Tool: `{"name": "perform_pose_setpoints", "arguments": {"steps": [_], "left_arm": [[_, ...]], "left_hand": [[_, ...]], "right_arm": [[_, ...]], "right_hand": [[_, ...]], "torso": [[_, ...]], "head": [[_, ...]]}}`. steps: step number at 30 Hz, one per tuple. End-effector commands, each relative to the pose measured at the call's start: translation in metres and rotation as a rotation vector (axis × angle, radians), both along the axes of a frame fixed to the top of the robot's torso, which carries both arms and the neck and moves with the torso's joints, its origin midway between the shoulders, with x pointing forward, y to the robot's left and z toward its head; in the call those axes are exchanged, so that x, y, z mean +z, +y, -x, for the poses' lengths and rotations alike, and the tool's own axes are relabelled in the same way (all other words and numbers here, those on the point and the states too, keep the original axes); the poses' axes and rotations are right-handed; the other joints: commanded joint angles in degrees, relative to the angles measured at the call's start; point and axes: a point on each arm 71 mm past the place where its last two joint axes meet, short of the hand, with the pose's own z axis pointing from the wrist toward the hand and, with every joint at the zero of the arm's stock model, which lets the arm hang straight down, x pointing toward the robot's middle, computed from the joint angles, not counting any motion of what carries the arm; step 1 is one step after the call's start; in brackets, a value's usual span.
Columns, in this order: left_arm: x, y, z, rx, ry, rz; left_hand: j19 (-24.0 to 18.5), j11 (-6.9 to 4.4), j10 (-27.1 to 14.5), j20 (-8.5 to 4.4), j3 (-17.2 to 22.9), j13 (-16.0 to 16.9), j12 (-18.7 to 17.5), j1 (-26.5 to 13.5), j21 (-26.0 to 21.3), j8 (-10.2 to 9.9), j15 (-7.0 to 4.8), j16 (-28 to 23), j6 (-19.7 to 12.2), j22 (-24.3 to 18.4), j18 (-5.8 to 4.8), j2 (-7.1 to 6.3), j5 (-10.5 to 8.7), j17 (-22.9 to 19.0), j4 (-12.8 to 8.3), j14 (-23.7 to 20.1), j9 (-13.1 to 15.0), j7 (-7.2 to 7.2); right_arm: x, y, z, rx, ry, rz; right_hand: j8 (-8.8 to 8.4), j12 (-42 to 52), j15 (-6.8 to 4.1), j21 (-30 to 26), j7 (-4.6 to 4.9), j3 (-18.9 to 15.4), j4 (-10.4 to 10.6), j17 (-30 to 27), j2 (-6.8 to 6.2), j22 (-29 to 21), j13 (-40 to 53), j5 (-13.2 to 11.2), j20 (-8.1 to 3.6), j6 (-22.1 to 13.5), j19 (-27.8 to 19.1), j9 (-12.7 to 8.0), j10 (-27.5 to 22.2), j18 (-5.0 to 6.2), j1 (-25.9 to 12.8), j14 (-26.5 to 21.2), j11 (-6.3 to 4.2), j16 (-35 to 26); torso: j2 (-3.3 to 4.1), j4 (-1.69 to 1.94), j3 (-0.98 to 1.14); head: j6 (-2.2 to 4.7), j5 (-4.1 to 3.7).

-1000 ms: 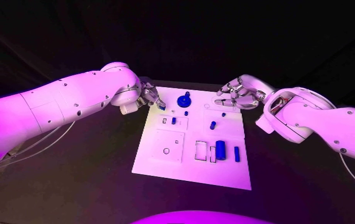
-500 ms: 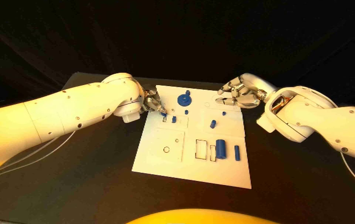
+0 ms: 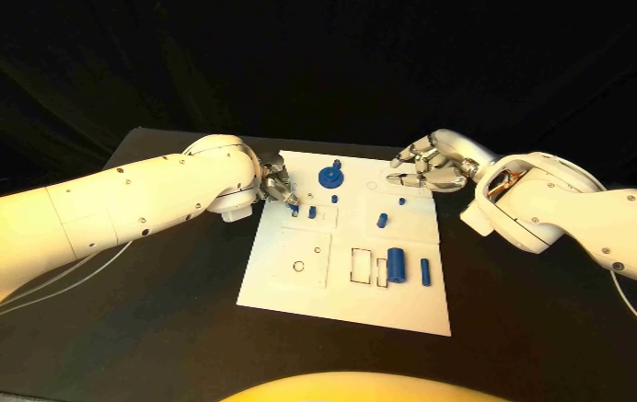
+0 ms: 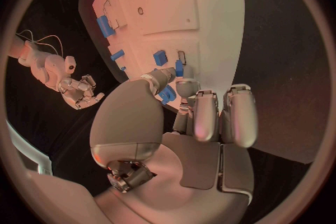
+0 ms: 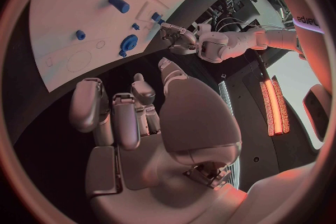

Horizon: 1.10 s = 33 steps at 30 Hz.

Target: Assemble the parts on the task board

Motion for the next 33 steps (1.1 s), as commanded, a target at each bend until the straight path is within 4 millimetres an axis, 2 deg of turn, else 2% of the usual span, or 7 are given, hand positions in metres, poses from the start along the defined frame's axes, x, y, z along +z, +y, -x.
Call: {"name": "perform_pose_setpoints", "arguments": {"steps": [1,33], "left_arm": [[-0.0003,-0.0014,0.0011,-0.031,-0.003,-0.064],[-0.0012,-0.0096,0.005,-0.056,0.013,-0.093]], "left_hand": [[0.3,0.04,0.4,-0.07,10.0,0.0,0.2,-0.5,0.4,0.2,-0.42,0.0,0.9,1.2,-0.92,0.02,0.3,5.5,-9.8,3.3,0.1,-0.66],[0.4,-0.09,0.7,-0.03,10.0,0.3,0.4,-1.2,0.5,0.7,-0.52,0.0,1.0,1.5,-0.98,-0.18,0.87,5.4,-9.6,3.3,0.4,-0.84]], "right_arm": [[-0.0002,0.0008,0.0006,0.007,-0.003,0.001],[0.0002,0.0003,0.0014,0.006,-0.004,0.0]], "right_hand": [[0.26,0.1,-0.37,-0.3,-0.19,-0.3,0.1,1.1,0.29,0.0,0.0,0.2,-0.07,-0.2,-0.3,0.1,0.1,0.63,0.0,2.5,-0.1,-0.3],[0.3,0.2,-0.38,-0.4,-0.2,-0.3,0.0,1.1,0.28,0.0,0.1,0.2,-0.08,-0.2,-0.2,0.1,0.1,0.64,0.1,2.5,-0.11,-0.4]], "torso": [[-0.03,0.0,0.03],[-0.05,-0.02,0.02]], "head": [[-0.07,0.08],[-0.14,-0.07]]}}
